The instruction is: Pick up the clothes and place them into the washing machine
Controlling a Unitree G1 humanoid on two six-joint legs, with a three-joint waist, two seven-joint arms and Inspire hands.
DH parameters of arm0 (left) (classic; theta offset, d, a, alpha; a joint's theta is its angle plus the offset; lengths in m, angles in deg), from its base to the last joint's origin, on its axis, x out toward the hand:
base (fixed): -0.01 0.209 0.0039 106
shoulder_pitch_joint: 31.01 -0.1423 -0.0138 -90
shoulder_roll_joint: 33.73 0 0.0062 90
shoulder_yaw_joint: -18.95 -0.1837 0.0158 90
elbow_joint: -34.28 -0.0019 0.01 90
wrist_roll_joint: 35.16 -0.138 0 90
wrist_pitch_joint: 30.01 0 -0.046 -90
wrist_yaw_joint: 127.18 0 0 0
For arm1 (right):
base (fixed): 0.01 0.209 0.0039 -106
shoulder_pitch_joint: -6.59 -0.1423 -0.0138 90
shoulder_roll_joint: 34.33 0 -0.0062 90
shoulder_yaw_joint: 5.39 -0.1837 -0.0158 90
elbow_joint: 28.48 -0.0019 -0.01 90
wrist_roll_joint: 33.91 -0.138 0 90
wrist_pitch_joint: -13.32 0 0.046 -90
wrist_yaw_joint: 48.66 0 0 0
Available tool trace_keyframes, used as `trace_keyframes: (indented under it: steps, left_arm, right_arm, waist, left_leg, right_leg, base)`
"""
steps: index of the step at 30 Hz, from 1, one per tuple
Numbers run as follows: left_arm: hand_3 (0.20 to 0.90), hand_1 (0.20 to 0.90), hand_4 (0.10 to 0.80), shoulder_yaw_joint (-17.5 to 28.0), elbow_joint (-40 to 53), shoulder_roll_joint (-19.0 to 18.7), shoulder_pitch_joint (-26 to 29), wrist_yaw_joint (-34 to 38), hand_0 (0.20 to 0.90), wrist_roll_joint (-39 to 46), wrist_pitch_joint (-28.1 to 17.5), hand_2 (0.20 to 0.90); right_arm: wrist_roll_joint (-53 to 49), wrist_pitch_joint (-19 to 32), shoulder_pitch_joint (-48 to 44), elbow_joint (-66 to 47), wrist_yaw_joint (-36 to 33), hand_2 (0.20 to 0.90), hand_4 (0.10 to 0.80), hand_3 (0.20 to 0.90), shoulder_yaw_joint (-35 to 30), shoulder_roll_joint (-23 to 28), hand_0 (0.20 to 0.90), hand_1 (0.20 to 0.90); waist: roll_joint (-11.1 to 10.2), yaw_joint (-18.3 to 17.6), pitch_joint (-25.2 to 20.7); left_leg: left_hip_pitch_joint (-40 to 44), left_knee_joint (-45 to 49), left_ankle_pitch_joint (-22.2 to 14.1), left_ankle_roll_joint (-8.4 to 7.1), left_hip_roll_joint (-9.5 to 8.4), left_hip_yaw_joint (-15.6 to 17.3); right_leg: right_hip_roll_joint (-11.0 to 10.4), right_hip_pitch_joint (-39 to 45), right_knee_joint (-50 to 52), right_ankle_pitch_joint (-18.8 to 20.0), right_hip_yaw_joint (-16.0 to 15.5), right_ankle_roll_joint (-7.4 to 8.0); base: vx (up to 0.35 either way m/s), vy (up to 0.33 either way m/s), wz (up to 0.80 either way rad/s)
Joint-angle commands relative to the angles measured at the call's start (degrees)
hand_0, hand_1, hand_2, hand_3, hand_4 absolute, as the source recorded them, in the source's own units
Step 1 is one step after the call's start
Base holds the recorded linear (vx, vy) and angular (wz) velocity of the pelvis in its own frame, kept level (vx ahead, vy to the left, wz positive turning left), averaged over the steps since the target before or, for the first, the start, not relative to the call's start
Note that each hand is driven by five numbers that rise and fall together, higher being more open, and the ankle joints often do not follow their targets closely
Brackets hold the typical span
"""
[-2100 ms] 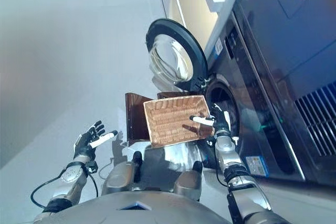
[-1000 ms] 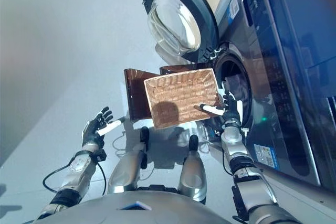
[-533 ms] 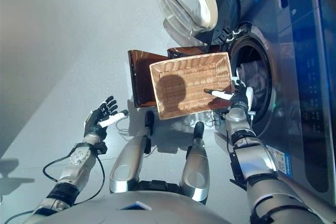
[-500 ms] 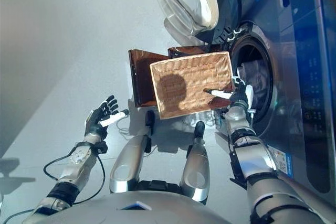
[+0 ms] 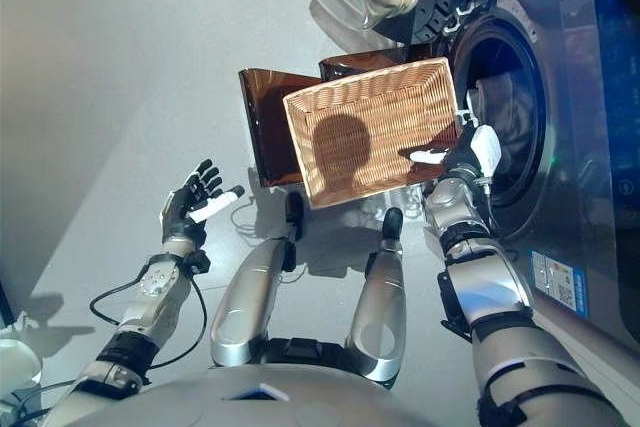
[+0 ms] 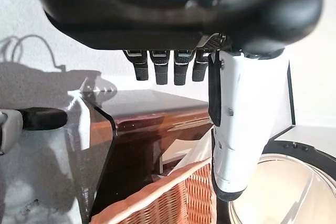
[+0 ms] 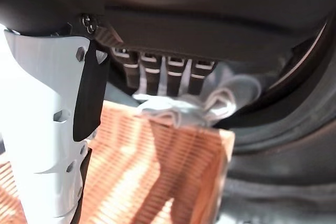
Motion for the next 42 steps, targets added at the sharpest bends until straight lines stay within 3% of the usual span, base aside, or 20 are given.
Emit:
trace_keyframes:
  steps: [1,13,30,38,42]
  left_arm:
    - [0.9,0.9,0.8,0.9,5.2,-2.1,-2.1,0.8,0.9,-0.4,-4.9,0.9]
    - [0.9,0.9,0.8,-0.5,5.1,-2.8,-1.3,-2.1,0.9,-0.5,-4.3,0.9]
    - [0.9,0.9,0.8,-0.9,9.8,-3.2,-1.6,-2.1,0.9,0.8,-4.8,0.9]
    - [0.9,0.9,0.8,-1.2,9.4,-3.1,-1.6,-2.1,0.9,1.2,-4.9,0.9]
    - [0.9,0.9,0.8,-0.2,6.6,-2.0,-0.7,-0.5,0.9,0.4,-5.3,0.9]
  right_arm:
    - [4.1,-1.1,-0.9,1.1,-5.1,0.9,0.8,0.9,1.4,5.4,0.9,0.9]
    - [19.3,-7.2,-2.5,6.1,-4.1,0.9,0.8,0.9,7.9,13.2,0.9,0.9]
    - [22.4,-9.6,-7.2,5.9,-5.9,0.9,0.8,0.9,10.1,17.5,0.9,0.9]
    - [19.3,-8.2,-8.1,4.7,-7.2,0.9,0.8,0.9,8.7,17.2,0.9,0.9]
    - [10.5,-2.0,-4.8,-0.9,-7.9,0.9,0.8,0.9,3.6,13.0,0.9,0.9]
  waist:
    - [0.0,1.0,-6.1]
    - [1.6,1.6,-6.8]
    - [3.6,1.9,-5.6]
    - [3.8,1.8,-6.0]
    - [2.8,0.6,-5.9]
  left_leg:
    - [-2.8,2.5,-4.6,-0.82,-2.25,-1.5]
    - [-4.8,2.8,-4.0,-1.16,-2.59,-2.4]
    - [-9.4,2.3,-2.3,-1.77,-2.52,-2.1]
    - [-10.1,1.5,-1.6,-2.18,-2.45,-2.3]
    - [-9.2,1.6,-2.2,-2.29,-2.15,-2.3]
  right_leg:
    - [1.2,-3.7,-3.6,5.0,-2.5,-2.88]
    - [0.8,-5.4,-2.0,4.5,-3.1,-2.85]
    - [1.1,-11.2,-0.3,4.6,-2.4,-3.23]
    - [1.1,-11.8,-0.4,4.6,-2.8,-3.32]
    - [1.5,-11.0,-0.1,4.3,-2.8,-3.56]
  base:
    - [0.0,0.0,0.0]
    - [-0.008,0.004,0.03]
    - [-0.016,-0.008,0.01]
    - [0.0,0.0,0.0]
    - [0.009,-0.004,0.0]
